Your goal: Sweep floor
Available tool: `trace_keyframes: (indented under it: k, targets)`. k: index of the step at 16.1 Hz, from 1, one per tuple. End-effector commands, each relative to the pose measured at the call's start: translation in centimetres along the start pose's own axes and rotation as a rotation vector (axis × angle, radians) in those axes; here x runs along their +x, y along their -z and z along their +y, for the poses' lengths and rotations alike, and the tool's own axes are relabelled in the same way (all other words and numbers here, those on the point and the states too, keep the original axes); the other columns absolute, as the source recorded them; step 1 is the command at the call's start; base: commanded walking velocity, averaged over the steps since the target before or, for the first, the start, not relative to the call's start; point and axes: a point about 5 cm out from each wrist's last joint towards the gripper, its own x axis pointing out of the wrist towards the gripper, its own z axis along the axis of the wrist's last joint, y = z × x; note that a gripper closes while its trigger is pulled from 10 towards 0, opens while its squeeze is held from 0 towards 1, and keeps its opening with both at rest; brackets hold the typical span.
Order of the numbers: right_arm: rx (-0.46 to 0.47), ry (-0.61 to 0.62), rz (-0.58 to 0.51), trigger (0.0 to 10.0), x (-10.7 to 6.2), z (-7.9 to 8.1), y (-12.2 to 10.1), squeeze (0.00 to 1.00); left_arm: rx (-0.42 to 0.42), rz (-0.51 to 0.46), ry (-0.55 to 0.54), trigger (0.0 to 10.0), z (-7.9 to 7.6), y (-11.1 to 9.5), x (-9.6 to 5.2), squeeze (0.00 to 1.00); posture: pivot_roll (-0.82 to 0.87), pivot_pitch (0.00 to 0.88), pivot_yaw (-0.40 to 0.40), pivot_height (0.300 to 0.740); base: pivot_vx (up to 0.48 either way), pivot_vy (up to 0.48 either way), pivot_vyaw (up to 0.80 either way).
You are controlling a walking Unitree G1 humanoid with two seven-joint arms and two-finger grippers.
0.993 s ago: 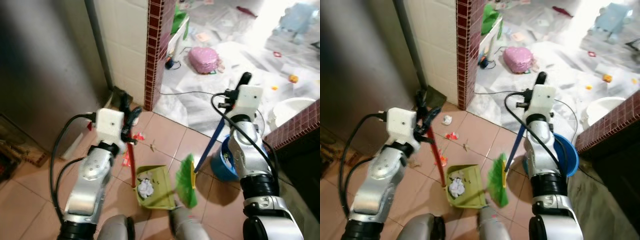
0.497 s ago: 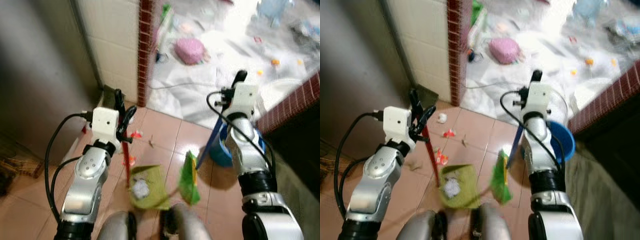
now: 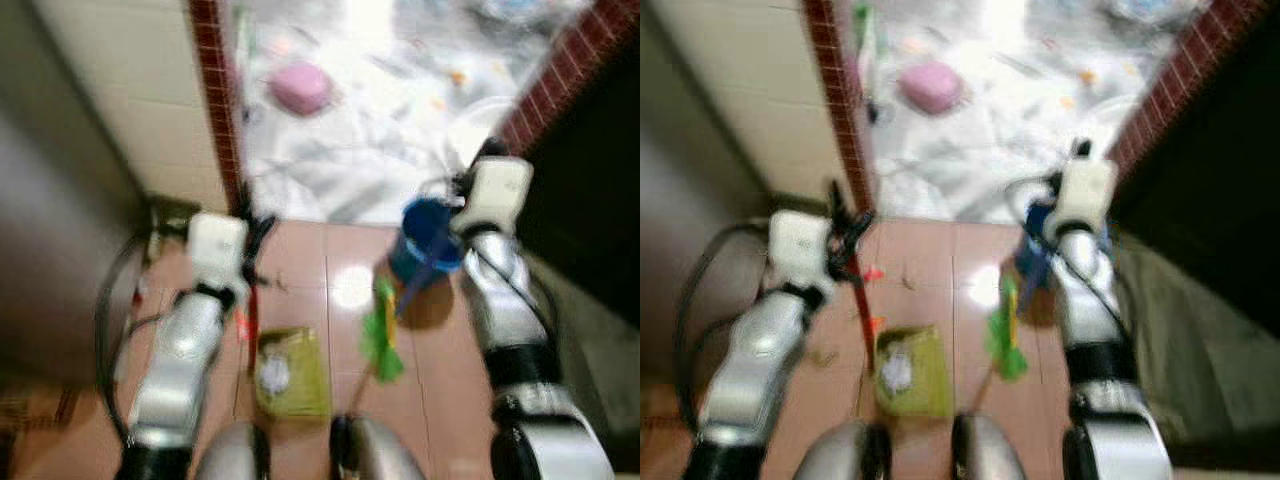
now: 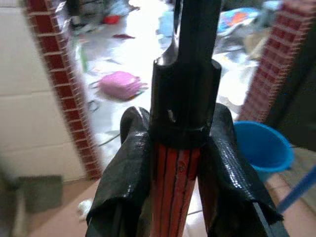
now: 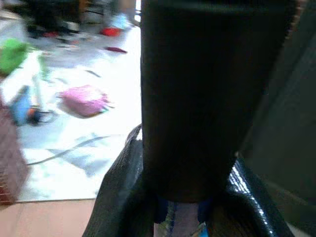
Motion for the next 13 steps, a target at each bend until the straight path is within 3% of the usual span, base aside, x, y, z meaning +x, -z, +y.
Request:
trace_keyframes:
  k: [1, 8, 13]
  targets:
    - [-0.023, -0.001, 0.046, 10.0, -0.3, 0.0, 1.0, 0.00, -0.007, -0.049, 0.012, 10.0, -0.1, -1.0, 0.0, 0.00, -0.02, 0.172, -0.043, 0.740, 0.000, 0.000, -0.80]
    - [-0.031, 0.011, 0.056, 10.0, -0.3, -0.5, 1.2, 0.00, 0.004, -0.079, 0.021, 10.0, 0.0, -1.4, 0.0, 0.00, -0.02, 0.166, -0.044, 0.740, 0.000, 0.000, -0.80]
    - [-0.036, 0.003, 0.060, 10.0, -0.2, -0.3, 1.4, 0.00, -0.065, -0.088, -0.028, 10.0, 0.7, -1.4, 0.0, 0.00, -0.02, 0.164, -0.044, 0.740, 0.000, 0.000, -0.80]
